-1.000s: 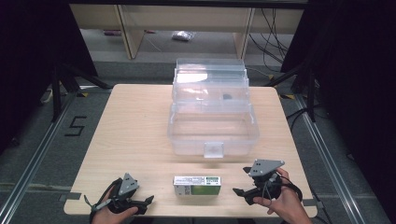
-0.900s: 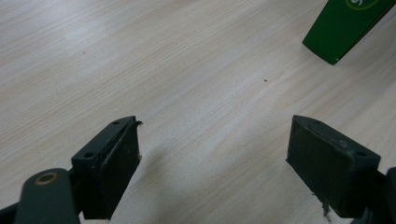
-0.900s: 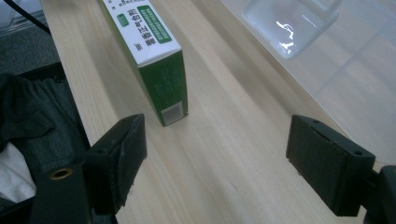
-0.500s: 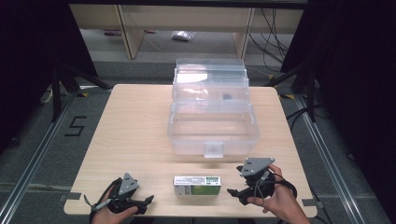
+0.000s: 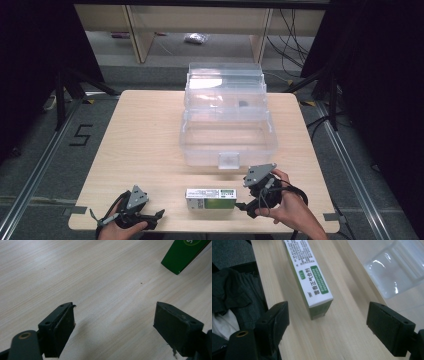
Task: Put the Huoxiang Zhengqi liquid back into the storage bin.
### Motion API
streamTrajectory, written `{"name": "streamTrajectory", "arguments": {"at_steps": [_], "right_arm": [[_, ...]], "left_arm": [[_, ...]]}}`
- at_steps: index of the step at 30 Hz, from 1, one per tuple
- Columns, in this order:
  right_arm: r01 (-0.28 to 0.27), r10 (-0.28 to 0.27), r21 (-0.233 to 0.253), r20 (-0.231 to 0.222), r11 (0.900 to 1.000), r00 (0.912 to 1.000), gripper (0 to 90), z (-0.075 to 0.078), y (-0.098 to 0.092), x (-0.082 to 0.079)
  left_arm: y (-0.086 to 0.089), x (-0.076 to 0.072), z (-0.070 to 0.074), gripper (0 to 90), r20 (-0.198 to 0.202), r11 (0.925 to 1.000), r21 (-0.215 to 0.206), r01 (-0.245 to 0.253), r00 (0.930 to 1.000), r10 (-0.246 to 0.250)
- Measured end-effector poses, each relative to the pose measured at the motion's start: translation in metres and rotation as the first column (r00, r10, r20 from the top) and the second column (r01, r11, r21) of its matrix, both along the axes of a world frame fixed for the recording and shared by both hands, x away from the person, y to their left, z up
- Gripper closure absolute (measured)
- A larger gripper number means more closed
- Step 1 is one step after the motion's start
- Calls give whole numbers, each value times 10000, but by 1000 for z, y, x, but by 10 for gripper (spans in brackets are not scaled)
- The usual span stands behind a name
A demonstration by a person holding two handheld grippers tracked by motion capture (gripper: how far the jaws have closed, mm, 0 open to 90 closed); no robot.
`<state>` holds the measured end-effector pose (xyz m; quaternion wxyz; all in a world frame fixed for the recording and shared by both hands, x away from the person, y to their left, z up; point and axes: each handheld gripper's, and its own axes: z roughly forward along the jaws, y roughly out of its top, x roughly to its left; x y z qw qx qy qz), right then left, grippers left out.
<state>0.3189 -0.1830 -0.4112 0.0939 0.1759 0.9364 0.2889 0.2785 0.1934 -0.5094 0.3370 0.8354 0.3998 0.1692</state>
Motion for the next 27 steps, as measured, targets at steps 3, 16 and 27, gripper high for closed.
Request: {"name": "streamTrajectory", "arguments": {"at_steps": [3,16,27], "right_arm": [[-51,50,-136,-34,9999,10000,188,0,6,1],[-672,674,-759,-4,9949,9977,185,-2,29,8],[-991,943,-1333,-416,9861,9947,210,-7,53,14]], "left_arm": [[0,0,0,164,19,10000,14,63,10000,-63],[0,0,0,164,-12,10000,4,25,10000,-25],[0,0,0,163,-7,10000,13,69,10000,-69]]}}
